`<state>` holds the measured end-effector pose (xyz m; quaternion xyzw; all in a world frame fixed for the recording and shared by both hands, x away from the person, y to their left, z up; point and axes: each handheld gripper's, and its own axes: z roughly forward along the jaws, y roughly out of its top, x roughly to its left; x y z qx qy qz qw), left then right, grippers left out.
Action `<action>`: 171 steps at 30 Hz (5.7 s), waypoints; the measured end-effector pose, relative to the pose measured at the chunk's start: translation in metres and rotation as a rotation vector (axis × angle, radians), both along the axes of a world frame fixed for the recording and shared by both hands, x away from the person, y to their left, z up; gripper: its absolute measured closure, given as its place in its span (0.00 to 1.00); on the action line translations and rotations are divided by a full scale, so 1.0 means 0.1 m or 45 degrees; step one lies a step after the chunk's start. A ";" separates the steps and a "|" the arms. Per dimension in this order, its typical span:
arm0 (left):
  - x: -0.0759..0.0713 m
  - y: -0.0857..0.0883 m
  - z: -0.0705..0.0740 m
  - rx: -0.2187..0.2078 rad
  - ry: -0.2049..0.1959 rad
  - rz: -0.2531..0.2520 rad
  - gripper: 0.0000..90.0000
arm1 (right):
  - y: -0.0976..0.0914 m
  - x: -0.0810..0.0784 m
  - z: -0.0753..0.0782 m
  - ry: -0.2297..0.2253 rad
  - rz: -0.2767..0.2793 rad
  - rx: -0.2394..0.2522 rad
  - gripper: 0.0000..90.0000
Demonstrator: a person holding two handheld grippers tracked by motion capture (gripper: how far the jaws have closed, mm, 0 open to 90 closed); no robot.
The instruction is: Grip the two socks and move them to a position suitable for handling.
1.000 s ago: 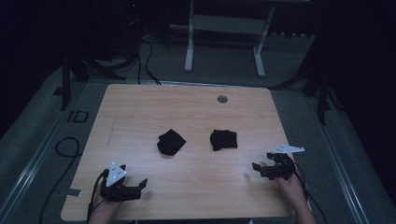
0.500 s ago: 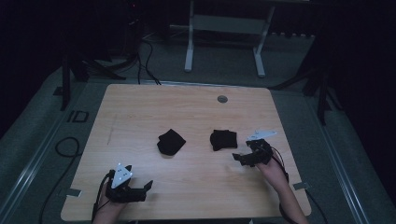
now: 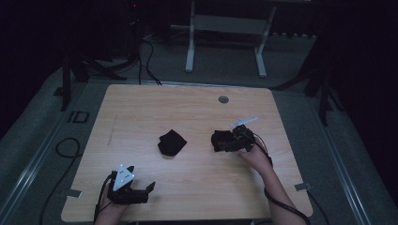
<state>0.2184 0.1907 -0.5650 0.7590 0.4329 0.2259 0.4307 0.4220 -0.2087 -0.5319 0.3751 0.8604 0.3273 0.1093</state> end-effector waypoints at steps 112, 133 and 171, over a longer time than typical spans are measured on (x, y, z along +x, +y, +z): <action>0.47 -1.22 0.45 0.034 0.193 -0.595 0.94 | 0.12 -1.31 0.23 -0.057 0.339 0.171 0.89; 0.32 -0.60 0.61 0.168 0.311 -0.685 0.93 | -0.54 -1.41 0.37 -0.039 0.155 0.218 0.91; 0.45 -0.84 0.05 0.215 0.309 -0.575 1.00 | -0.44 -1.45 -0.21 0.049 0.119 0.014 1.00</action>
